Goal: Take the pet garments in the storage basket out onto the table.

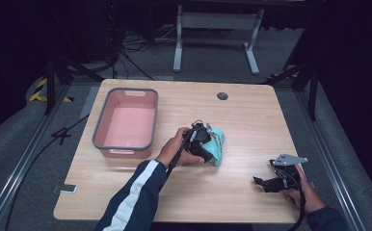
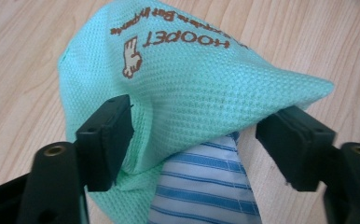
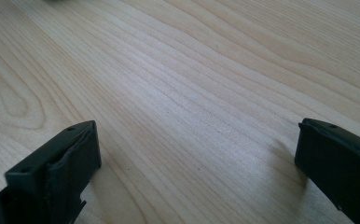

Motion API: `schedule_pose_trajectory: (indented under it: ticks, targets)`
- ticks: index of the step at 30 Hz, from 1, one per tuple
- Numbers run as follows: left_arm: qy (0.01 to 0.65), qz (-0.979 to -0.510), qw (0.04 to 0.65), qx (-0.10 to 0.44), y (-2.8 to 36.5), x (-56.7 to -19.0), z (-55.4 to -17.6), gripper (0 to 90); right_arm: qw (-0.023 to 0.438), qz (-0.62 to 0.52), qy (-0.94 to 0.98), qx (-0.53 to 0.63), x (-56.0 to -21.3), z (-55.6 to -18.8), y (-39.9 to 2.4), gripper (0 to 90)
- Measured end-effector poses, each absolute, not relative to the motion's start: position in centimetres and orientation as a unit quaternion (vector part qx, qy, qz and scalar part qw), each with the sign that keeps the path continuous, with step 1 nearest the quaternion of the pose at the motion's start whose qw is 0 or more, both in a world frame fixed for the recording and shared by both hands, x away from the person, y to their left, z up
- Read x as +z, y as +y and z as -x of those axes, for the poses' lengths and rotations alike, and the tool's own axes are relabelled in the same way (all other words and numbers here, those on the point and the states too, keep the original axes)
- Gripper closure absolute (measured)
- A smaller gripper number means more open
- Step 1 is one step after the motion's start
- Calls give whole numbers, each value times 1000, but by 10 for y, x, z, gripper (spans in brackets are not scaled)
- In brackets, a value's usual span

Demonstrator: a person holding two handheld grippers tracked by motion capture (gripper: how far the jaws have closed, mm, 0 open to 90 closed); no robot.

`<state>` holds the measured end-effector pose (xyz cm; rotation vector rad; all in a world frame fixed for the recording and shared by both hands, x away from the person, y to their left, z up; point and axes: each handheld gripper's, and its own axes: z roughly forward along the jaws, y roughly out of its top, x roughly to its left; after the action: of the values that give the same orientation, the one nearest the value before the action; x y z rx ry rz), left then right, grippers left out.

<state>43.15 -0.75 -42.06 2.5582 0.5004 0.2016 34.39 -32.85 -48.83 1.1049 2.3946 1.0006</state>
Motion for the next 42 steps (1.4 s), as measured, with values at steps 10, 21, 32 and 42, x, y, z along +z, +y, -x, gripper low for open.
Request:
schedule_pose_trajectory:
  ticks: [10, 21, 32, 42]
  targets:
    - [176, -943, 267, 89, 0, -409, -423, 240, 160, -387, 838, 350, -488, -344, -328, 6]
    - [161, -944, 266, 111, 10, -399, -409, 230, 160, -387, 838, 350, -488, -344, -328, 6]
    - [146, -945, 261, 132, 22, -394, -391, 219, 160, -387, 838, 350, -488, -344, -328, 6]
    - [138, -945, 255, 148, 46, -395, -372, 212, 160, -387, 838, 350, -488, -344, -328, 6]
